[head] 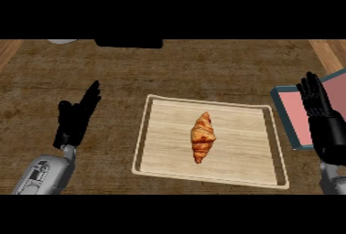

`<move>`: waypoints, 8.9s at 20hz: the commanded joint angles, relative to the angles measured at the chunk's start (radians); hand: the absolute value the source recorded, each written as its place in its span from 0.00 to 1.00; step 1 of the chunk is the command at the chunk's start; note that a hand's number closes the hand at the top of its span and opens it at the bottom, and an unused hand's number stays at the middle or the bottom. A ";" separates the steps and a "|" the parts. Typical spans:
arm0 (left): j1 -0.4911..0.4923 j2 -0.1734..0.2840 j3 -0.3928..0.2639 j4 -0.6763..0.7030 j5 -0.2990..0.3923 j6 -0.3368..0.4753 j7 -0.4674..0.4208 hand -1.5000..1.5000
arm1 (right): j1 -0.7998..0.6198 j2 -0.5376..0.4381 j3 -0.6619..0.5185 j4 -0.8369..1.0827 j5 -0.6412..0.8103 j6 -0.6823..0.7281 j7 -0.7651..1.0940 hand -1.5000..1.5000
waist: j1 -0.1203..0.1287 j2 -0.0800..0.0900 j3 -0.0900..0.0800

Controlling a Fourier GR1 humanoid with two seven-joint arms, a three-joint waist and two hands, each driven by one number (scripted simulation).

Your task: Pick the croissant from the tray and place it in the cardboard box

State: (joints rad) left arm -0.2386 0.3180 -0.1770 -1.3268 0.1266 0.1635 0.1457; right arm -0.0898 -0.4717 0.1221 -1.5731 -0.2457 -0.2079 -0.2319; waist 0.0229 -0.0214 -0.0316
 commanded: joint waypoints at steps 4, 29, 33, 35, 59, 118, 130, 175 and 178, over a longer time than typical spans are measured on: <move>-0.039 0.084 -0.024 -0.106 -0.056 -0.078 -0.119 0.50 | -0.183 -0.111 0.104 -0.236 0.269 -0.170 0.309 0.00 | -0.013 -0.002 0.018; -0.047 0.106 -0.053 -0.202 -0.061 -0.189 -0.205 0.50 | -0.779 -0.063 0.715 -0.255 0.526 0.767 1.425 0.00 | 0.028 0.018 0.023; -0.030 0.109 -0.044 -0.164 -0.053 -0.207 -0.226 0.50 | -0.851 0.045 0.785 -0.131 0.520 0.804 1.508 0.00 | 0.018 0.017 0.024; -0.031 0.094 -0.060 -0.182 -0.083 -0.179 -0.227 0.50 | -0.888 0.079 0.791 -0.071 0.483 0.834 1.530 0.00 | 0.014 0.014 0.024; 0.046 0.117 0.002 -0.220 -0.071 -0.216 -0.236 0.50 | -0.979 0.457 0.829 0.429 0.549 0.811 1.645 0.00 | -0.020 0.013 0.031; -0.065 0.016 0.103 -0.178 -0.152 -0.309 -0.202 0.50 | -0.906 0.293 0.218 0.807 1.123 0.110 0.855 1.00 | 0.014 0.039 0.032; 0.002 0.025 0.122 -0.217 -0.155 -0.327 -0.198 0.50 | -1.094 0.214 0.109 0.834 1.260 -0.059 1.108 1.00 | -0.013 0.019 0.031; 0.055 -0.013 0.168 -0.219 -0.208 -0.341 -0.223 0.50 | -0.679 -0.116 -0.575 0.583 0.671 0.111 0.599 0.00 | -0.040 0.016 0.036; 0.055 -0.019 0.165 -0.227 -0.215 -0.332 -0.220 0.50 | -0.684 -0.122 -0.726 0.572 0.568 0.021 0.582 0.00 | -0.046 0.017 0.036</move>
State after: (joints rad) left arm -0.1923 0.2961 -0.0187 -1.5602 -0.0842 -0.1724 -0.0625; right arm -0.7570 -0.6178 -0.4463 -0.9711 0.4336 -0.0515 0.3869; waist -0.0198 -0.0064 0.0033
